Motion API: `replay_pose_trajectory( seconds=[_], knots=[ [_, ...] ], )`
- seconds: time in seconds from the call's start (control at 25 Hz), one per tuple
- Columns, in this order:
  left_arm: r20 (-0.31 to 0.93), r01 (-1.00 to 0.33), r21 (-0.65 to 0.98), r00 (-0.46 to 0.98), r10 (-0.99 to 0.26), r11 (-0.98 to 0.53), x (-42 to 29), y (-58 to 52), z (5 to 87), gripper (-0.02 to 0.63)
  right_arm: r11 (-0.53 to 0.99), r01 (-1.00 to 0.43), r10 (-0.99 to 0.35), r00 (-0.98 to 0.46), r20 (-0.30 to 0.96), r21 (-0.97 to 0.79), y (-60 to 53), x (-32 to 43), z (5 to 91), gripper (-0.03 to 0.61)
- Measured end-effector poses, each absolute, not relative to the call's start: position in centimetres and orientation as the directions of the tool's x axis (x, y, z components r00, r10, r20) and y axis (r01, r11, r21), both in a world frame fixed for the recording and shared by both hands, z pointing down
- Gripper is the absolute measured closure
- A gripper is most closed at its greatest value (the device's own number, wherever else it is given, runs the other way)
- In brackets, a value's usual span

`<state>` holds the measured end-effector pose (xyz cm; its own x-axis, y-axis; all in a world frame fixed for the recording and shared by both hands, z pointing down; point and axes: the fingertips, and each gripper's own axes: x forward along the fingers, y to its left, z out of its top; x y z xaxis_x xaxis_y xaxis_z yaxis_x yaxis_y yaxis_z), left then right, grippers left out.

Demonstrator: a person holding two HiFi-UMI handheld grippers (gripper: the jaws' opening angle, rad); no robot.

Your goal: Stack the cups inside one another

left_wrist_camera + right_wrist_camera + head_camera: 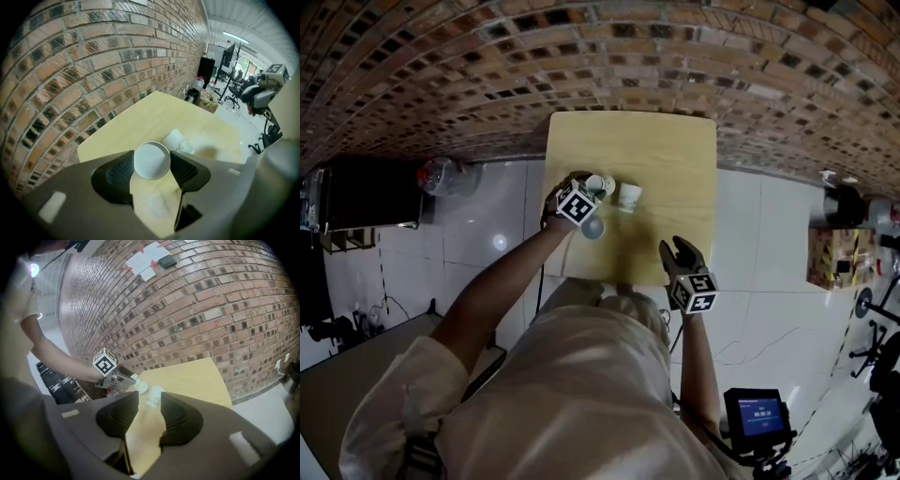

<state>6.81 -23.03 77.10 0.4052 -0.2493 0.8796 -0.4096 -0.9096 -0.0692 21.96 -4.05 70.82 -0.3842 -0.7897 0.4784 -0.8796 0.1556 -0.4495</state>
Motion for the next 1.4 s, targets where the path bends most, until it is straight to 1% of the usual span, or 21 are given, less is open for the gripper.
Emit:
replay_pose_trajectory(
  seconds=[0.2, 0.44, 0.56, 0.76, 0.92, 1.16, 1.4],
  knots=[
    [0.827, -0.485, 0.049, 0.509, -0.236, -0.873, 7.1, -21.0, 74.6, 0.350, 0.189, -0.876, -0.788, -0.405, 0.463, -0.444, -4.5, 21.0, 70.1, 0.428],
    [0.700, -0.540, 0.301, 0.685, -0.202, -0.786, 7.5, -18.1, 71.1, 0.350, 0.213, -0.870, -0.792, -0.420, 0.444, -0.444, -4.4, 20.0, 69.4, 0.431],
    [0.612, -0.528, 0.441, 0.768, -0.187, -0.725, 7.7, -17.1, 69.9, 0.350, 0.196, -0.861, -0.805, -0.415, 0.425, -0.470, -4.4, 20.4, 68.9, 0.433],
    [0.426, -0.409, 0.652, 0.894, -0.137, -0.638, 8.4, -15.2, 67.5, 0.350, 0.149, -0.826, -0.820, -0.410, 0.398, -0.544, -4.3, 21.3, 68.1, 0.434],
    [0.287, -0.274, 0.759, 0.955, -0.074, -0.590, 9.1, -13.5, 65.9, 0.350, 0.160, -0.822, -0.813, -0.424, 0.400, -0.546, -4.7, 21.3, 67.4, 0.434],
    [0.114, -0.074, 0.835, 0.993, 0.041, -0.545, 9.7, -10.7, 63.6, 0.350, 0.168, -0.738, -0.810, -0.481, 0.336, -0.653, -5.0, 20.7, 66.3, 0.434],
    [0.010, 0.069, 0.847, 0.989, 0.146, -0.526, 9.9, -8.2, 61.5, 0.350, 0.263, -0.687, -0.765, -0.576, 0.287, -0.677, -4.1, 18.4, 65.8, 0.434]
  ],
)
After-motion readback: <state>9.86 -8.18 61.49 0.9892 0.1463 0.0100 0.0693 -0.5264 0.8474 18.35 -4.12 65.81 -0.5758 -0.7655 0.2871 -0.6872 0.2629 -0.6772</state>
